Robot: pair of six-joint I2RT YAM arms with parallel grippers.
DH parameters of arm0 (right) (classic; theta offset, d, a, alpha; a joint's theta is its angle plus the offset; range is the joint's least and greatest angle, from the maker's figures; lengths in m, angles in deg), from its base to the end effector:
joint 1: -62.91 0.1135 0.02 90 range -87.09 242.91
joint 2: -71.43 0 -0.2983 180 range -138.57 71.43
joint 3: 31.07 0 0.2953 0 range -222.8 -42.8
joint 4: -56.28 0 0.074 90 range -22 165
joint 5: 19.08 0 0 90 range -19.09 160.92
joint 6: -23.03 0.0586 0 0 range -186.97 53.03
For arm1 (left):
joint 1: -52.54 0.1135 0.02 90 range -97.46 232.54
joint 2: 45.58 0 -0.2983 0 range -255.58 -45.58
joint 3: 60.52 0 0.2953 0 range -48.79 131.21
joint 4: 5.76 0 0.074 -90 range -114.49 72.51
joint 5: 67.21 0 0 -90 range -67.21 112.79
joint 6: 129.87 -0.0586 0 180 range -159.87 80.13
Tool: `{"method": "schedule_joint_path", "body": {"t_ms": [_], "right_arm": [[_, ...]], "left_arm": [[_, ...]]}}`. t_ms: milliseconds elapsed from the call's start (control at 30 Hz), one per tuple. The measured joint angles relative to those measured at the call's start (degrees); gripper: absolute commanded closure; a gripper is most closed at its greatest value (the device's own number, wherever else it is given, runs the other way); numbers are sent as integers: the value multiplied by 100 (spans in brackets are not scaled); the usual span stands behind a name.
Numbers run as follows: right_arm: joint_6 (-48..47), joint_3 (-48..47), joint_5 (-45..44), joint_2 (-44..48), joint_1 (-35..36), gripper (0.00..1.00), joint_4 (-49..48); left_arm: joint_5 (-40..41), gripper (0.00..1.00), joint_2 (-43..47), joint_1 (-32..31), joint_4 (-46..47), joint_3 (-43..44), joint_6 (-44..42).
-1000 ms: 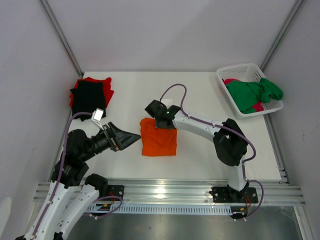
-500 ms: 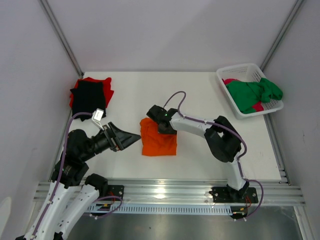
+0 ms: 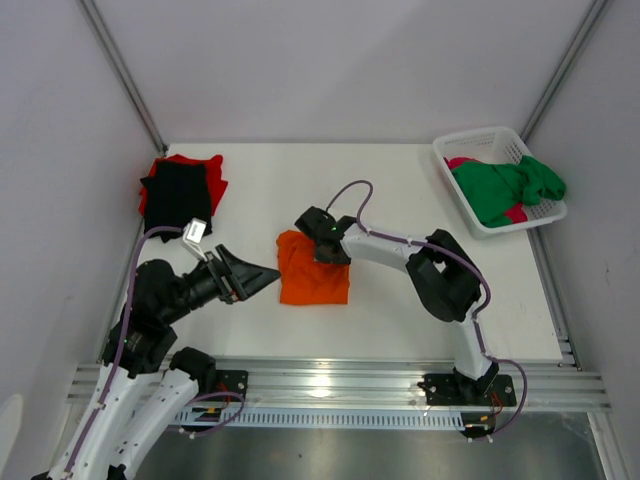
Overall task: Fold and stack the t-shirts
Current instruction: Smooth out wrinkles on the folded tshirt
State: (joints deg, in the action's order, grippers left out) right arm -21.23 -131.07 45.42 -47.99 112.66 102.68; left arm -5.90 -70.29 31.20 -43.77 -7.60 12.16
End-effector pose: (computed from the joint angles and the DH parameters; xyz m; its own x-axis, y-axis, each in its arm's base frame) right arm 0.3404 0.3630 0.1594 -0.8231 0.0281 -0.5671 0.0209 0.9996 0.0193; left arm 0.1135 -0.0745 0.3564 -0.6966 -0.4703 -0.5419 0.3425 0.4456 -0.8271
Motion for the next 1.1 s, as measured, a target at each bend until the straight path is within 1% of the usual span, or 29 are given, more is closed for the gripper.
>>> {"method": "schedule_joint_path", "body": {"t_ms": [133, 233, 467, 633, 867, 1100], "right_arm": [[-76, 11, -144, 116, 66, 48, 61], [-83, 11, -330, 330, 157, 48, 284], [42, 42, -732, 1196, 592, 47, 1091], [348, 424, -669, 1714, 861, 47, 1432], [654, 1134, -308, 1609, 894, 47, 1405], [723, 1167, 15, 1298, 944, 48, 1150]], "left_arm": [[-15, 1, 2, 0, 81, -44, 13], [-52, 0, 0, 0, 195, -173, 57], [-162, 1, -48, 0, 422, -378, 144], [-216, 0, -146, 0, 605, -413, 203], [-354, 1, -317, 2, 776, -439, 249], [-407, 1, -302, 4, 754, -439, 247]]}}
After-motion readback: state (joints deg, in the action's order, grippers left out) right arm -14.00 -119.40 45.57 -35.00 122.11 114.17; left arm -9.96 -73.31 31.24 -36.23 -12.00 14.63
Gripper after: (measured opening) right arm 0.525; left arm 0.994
